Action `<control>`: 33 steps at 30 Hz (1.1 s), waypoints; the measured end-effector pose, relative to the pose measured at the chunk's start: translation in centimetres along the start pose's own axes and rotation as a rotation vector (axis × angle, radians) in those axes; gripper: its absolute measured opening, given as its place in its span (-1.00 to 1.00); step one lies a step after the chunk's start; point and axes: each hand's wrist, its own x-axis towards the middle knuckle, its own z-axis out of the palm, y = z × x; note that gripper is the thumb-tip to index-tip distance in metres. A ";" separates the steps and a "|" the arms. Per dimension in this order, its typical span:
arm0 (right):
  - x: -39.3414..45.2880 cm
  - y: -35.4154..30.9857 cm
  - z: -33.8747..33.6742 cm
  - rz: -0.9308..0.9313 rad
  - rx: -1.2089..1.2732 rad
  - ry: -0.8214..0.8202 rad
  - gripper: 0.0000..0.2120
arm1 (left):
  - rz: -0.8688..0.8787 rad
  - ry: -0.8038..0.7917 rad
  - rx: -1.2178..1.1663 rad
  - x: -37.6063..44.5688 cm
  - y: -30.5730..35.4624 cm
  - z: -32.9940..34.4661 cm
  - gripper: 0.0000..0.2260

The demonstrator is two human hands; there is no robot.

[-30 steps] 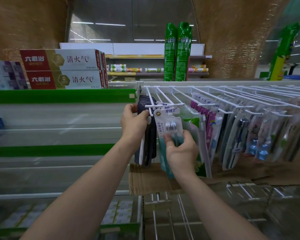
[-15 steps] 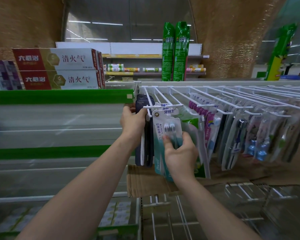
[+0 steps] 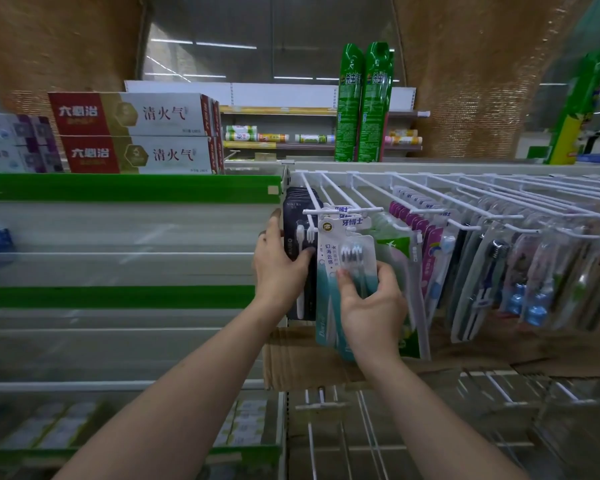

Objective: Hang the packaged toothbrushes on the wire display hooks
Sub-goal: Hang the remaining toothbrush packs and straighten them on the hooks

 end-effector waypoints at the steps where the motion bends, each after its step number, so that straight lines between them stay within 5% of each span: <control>1: 0.0 0.0 0.0 0.000 0.000 0.002 -0.81 | 0.012 0.010 0.011 0.1 -0.1 0.2 -0.32; 15: 0.1 0.4 0.1 -0.010 -0.018 -0.008 -0.81 | -0.025 0.016 0.084 2.0 -0.5 2.6 -0.47; 17: 0.0 0.3 0.1 -0.020 -0.013 0.001 -0.81 | 0.103 0.165 0.102 1.1 -1.0 2.2 -0.61; 20: 0.0 0.4 0.2 -0.016 0.001 -0.002 -0.81 | 0.525 0.261 0.268 0.4 -2.8 2.5 -0.81; 22: -0.1 0.4 0.3 -0.021 0.006 -0.004 -0.82 | 0.630 0.184 0.402 1.1 -3.4 2.8 -0.79; 26: 0.0 0.6 0.3 -0.034 0.003 -0.001 -0.81 | 0.568 -0.034 0.533 1.9 -3.2 3.0 -0.64; 33: 0.3 0.4 0.5 -0.024 0.005 0.012 -0.79 | 0.516 -0.133 0.549 3.7 -4.1 3.9 -0.45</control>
